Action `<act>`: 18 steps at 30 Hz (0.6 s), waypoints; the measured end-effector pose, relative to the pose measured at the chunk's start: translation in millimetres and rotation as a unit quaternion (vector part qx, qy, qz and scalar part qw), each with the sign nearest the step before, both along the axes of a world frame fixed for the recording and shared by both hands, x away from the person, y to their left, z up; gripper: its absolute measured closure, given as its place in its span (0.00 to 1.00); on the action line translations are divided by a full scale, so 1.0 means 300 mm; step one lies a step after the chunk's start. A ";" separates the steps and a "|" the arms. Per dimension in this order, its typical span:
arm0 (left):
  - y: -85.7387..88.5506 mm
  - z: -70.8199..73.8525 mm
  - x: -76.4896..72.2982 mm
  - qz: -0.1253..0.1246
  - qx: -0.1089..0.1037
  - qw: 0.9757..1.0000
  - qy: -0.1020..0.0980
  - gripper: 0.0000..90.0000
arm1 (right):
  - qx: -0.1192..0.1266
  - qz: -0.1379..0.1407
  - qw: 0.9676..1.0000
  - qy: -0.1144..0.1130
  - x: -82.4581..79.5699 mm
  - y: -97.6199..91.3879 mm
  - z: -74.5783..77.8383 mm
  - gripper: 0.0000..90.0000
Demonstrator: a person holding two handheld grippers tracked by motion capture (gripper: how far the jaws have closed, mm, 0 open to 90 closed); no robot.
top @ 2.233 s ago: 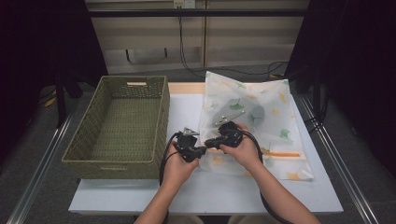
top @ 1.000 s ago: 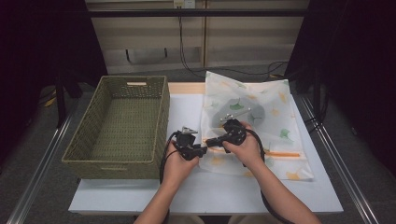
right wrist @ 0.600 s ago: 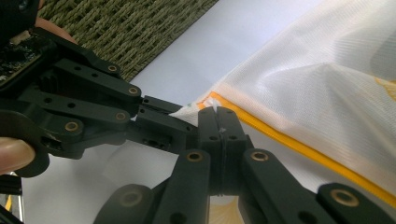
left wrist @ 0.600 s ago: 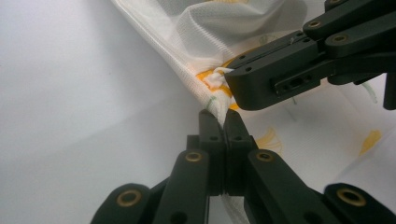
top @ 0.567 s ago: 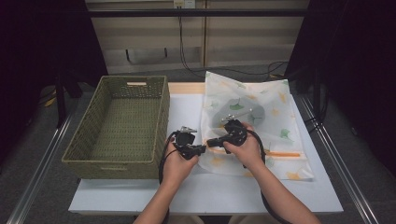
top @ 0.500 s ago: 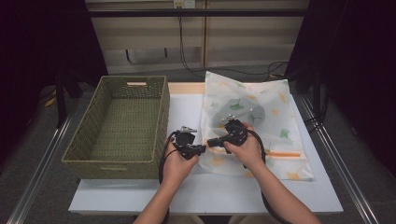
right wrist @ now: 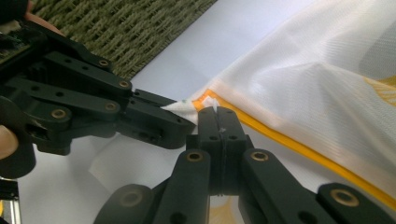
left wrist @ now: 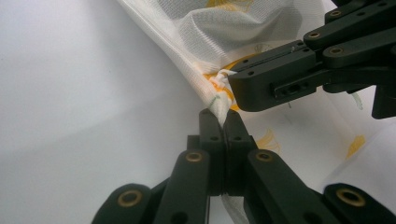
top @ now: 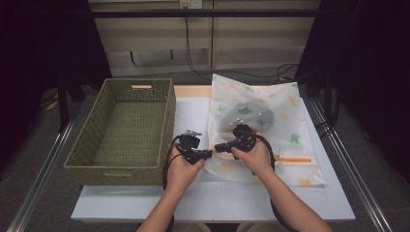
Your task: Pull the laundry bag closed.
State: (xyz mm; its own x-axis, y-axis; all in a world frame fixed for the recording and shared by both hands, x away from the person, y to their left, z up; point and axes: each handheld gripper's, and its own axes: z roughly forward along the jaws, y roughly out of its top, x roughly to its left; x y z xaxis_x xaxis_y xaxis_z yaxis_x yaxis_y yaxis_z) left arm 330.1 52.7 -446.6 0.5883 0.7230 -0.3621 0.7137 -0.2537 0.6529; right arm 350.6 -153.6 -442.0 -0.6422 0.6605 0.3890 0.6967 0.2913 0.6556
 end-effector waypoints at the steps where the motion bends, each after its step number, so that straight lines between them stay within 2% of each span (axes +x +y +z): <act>1: 0.001 0.001 0.000 -0.001 0.000 1.000 0.001 1.00 | 0.000 0.002 1.000 0.000 -0.001 -0.002 -0.001 1.00; 11: -0.002 0.012 -0.004 0.007 -0.008 1.000 0.007 1.00 | 0.002 0.002 1.000 -0.003 -0.012 -0.011 0.001 1.00; 13: 0.000 0.018 -0.006 0.002 -0.002 1.000 0.005 1.00 | -0.002 0.000 1.000 -0.007 -0.015 -0.007 0.004 1.00; 16: 0.005 0.022 -0.004 0.015 -0.010 1.000 0.012 1.00 | -0.003 0.003 1.000 -0.017 -0.018 -0.003 0.000 1.00; 18: 0.005 0.019 -0.005 0.015 -0.011 1.000 0.012 1.00 | -0.002 -0.001 1.000 -0.014 -0.021 -0.006 -0.003 1.00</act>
State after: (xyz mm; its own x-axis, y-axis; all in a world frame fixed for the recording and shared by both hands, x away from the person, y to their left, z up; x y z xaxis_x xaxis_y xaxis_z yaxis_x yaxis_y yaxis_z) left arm 328.5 54.3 -440.9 0.5575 0.7317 -0.3922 0.7360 -0.2170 0.6413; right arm 344.3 -155.4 -442.8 -0.6514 0.6634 0.3682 0.6783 0.2918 0.6743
